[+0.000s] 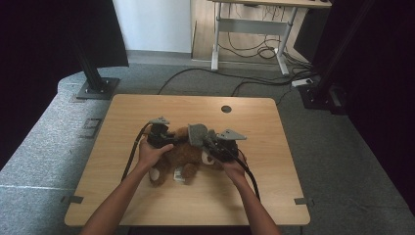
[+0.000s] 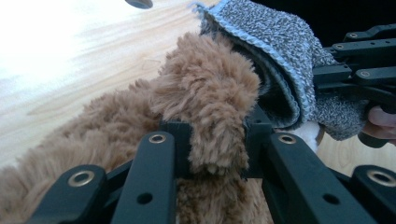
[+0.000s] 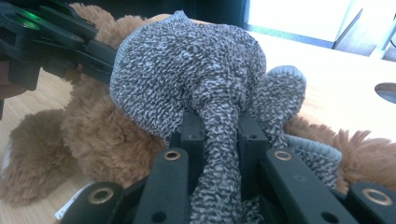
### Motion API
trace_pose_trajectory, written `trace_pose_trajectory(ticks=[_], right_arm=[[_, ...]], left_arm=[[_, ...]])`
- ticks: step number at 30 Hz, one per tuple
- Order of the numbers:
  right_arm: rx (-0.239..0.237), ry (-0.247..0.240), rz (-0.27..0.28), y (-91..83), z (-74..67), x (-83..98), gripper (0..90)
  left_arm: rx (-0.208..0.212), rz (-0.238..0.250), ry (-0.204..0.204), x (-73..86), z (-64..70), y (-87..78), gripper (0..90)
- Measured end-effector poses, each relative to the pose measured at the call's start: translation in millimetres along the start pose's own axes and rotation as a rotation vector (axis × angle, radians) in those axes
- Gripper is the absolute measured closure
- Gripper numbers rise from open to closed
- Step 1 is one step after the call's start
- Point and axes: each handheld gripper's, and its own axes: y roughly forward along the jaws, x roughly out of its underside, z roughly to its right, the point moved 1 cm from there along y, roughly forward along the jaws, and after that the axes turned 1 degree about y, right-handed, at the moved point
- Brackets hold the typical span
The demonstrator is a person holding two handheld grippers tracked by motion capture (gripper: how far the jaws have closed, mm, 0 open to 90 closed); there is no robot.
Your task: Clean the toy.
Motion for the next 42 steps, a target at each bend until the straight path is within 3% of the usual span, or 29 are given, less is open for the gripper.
trace_pose_trajectory(ticks=[2,8,18,26,29,33,36,42], right_arm=[[-0.005,0.002,0.003,-1.3,-0.6,2.3,77.3],[-0.006,0.001,0.009,-3.7,-1.4,5.2,77.3],[-0.002,0.013,0.038,-24.8,-5.4,12.4,76.9],[0.041,0.056,0.071,-46.5,7.1,18.2,76.7],[0.045,0.056,0.085,-50.0,7.9,10.7,76.7],[0.044,0.014,0.094,-41.0,-1.9,-11.3,76.7],[0.034,-0.002,0.072,-26.1,-8.3,-22.2,76.8],[0.078,0.01,0.025,-6.5,-1.6,-21.2,77.1]], left_arm=[[0.018,0.005,-0.016,2.4,-2.1,-0.2,71.1],[0.013,0.002,-0.003,3.2,1.0,-0.4,71.2],[0.034,0.009,0.013,10.1,10.5,-5.8,71.4],[0.02,0.004,0.017,9.2,10.2,-6.1,71.5],[0.011,-0.001,0.02,8.5,10.5,-6.7,71.5],[0.009,-0.003,0.017,8.0,10.0,-7.2,71.5],[0.005,-0.005,0.019,7.6,10.0,-7.2,71.4],[-0.009,-0.008,0.025,7.4,10.8,-6.5,71.4]])
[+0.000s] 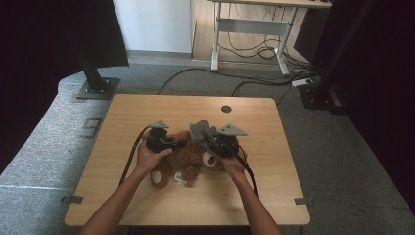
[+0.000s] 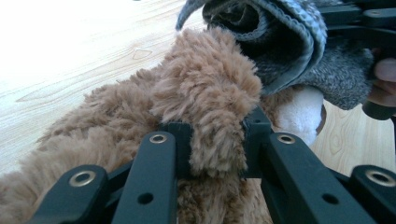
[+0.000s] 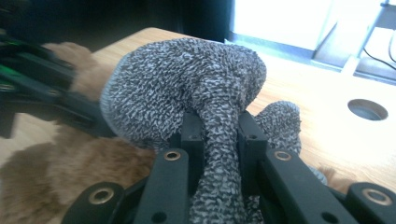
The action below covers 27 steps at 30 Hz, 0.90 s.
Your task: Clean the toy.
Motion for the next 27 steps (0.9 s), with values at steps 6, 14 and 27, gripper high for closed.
trace_pose_trajectory(ticks=[6,14,27], right_arm=[[0.09,0.037,0.017,-15.1,21.7,6.7,77.5],[0.149,0.095,0.028,-41.9,51.4,29.9,77.7],[0.033,0.057,0.126,-63.1,37.7,31.7,77.6]], left_arm=[[0.001,-0.004,0.0,-0.7,-0.2,0.2,71.5],[-0.006,-0.012,0.0,-2.0,0.4,0.7,71.5],[-0.014,-0.014,-0.006,-2.2,-0.8,2.8,71.5]])
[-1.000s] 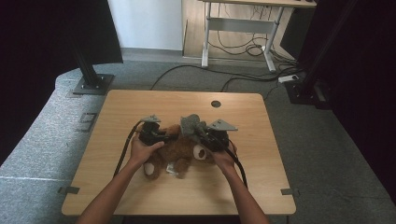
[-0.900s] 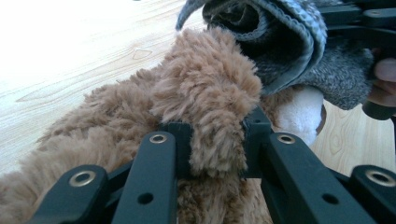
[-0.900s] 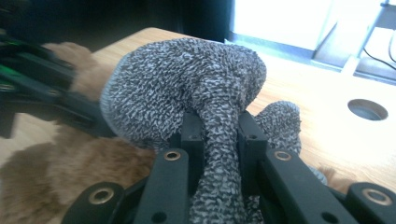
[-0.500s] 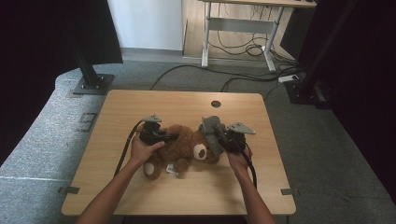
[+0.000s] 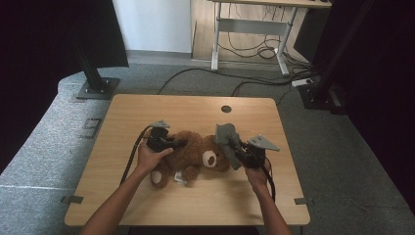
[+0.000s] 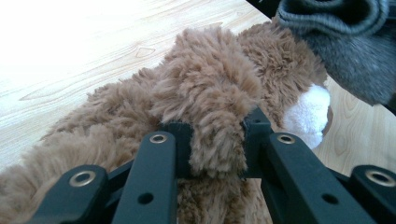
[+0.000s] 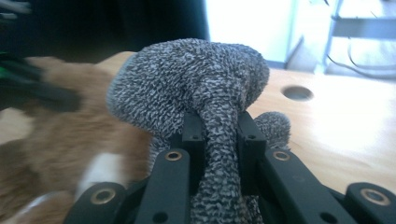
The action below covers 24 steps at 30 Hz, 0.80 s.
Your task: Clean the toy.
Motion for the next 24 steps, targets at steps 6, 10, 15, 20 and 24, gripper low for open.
trace_pose_trajectory(ticks=[6,10,15,20,24], right_arm=[[-0.019,-0.031,-0.079,9.4,-16.1,21.0,77.9],[-0.024,-0.009,-0.082,2.2,-11.8,34.0,78.2],[-0.024,-0.016,-0.113,-5.0,-11.4,44.7,78.3],[-0.018,-0.021,-0.163,-10.1,-9.5,61.7,78.4],[-0.008,-0.024,-0.204,-11.7,-7.0,70.1,78.3]], left_arm=[[-0.001,-0.004,-0.003,-0.6,0.0,0.6,71.6],[-0.006,-0.006,-0.002,-1.1,0.4,1.8,71.6],[-0.003,-0.009,-0.01,-2.0,-1.3,2.7,71.6],[-0.008,-0.009,-0.015,-3.1,-1.8,3.9,71.6],[-0.009,-0.011,-0.019,-4.1,-3.1,4.7,71.6]])
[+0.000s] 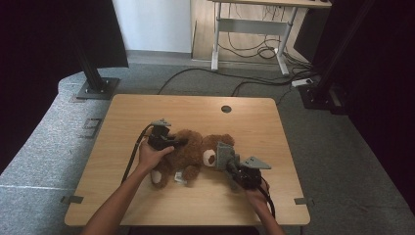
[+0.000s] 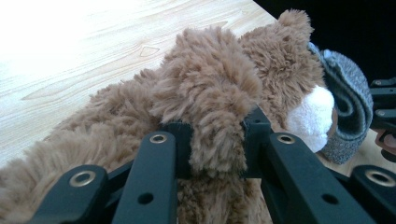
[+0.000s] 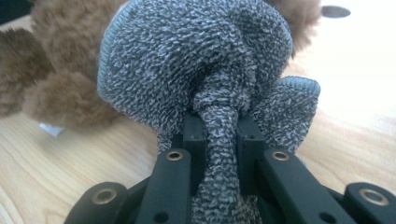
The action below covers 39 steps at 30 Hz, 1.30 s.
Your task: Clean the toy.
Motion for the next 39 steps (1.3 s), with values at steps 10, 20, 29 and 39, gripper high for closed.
trace_pose_trajectory(ticks=[10,20,29,39], right_arm=[[-0.12,-0.046,0.143,-16.5,-17.2,-22.2,78.2],[-0.222,-0.077,0.164,18.4,-55.1,-51.4,78.0],[-0.227,-0.064,0.071,62.9,-69.2,-49.5,78.0],[-0.202,-0.079,0.069,61.6,-65.9,-45.0,77.8]], left_arm=[[-0.008,0.004,-0.008,-0.9,-2.3,1.1,71.5],[-0.013,-0.002,-0.011,-3.3,-3.8,3.1,71.5],[-0.017,-0.004,-0.008,-4.4,-4.0,3.5,71.5],[-0.041,-0.023,0.021,-8.6,-1.5,4.9,71.5]])
